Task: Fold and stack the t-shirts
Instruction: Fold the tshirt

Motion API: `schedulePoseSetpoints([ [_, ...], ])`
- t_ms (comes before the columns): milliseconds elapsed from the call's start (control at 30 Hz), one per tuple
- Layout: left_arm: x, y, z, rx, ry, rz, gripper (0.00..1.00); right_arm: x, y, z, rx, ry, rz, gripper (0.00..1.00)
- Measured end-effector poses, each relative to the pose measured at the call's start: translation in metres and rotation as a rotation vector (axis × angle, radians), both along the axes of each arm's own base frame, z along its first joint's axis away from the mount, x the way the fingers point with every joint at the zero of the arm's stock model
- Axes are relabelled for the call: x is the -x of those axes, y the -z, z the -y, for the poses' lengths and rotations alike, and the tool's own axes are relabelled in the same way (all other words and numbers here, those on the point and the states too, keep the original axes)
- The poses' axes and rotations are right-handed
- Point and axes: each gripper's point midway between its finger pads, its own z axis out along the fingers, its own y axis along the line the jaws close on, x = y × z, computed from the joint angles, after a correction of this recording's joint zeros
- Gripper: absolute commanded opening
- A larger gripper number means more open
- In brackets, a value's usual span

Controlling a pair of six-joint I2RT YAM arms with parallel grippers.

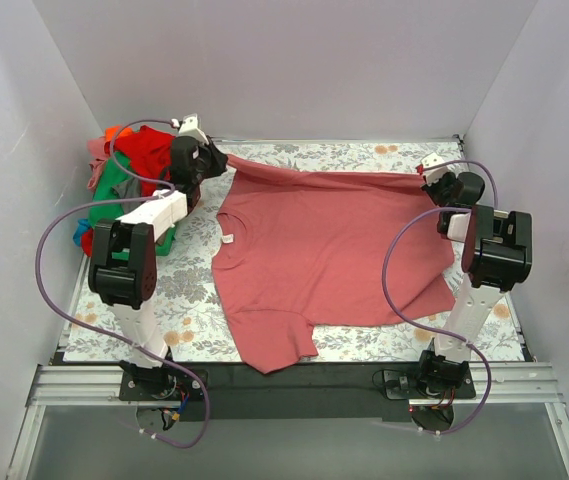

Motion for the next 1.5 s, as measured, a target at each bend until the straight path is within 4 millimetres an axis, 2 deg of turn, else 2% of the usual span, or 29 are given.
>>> schedulePoseSetpoints([
  [200, 0.014, 0.0, 0.0, 0.012, 0.009, -0.012, 0.0, 0.001, 0.0, 0.007, -0.009, 0.018, -0.001, 0.01],
  [433, 0.038, -0.02, 0.001, 0.053, 0.022, 0.009, 0.0, 0.005, 0.005, 0.011, -0.033, 0.03, -0.013, 0.01],
  [567, 0.051, -0.024, 0.001, 0.072, 0.025, 0.007, 0.0, 0.012, 0.011, 0.01, -0.051, 0.03, -0.032, 0.01],
  [767, 0.058, -0.011, 0.0, 0.076, 0.025, -0.025, 0.0, 0.024, 0.009, 0.008, -0.071, 0.024, -0.038, 0.01],
  [1000, 0.059, -0.008, 0.0, 0.076, 0.025, -0.032, 0.0, 0.034, 0.004, 0.005, -0.078, 0.017, -0.034, 0.01],
  [1333, 0.071, 0.014, -0.002, 0.068, 0.022, -0.083, 0.0, 0.047, 0.009, 0.01, -0.095, 0.025, -0.051, 0.01],
  [1500, 0.074, 0.015, -0.002, 0.071, 0.021, -0.088, 0.0, 0.05, 0.011, 0.011, -0.099, 0.027, -0.057, 0.01],
])
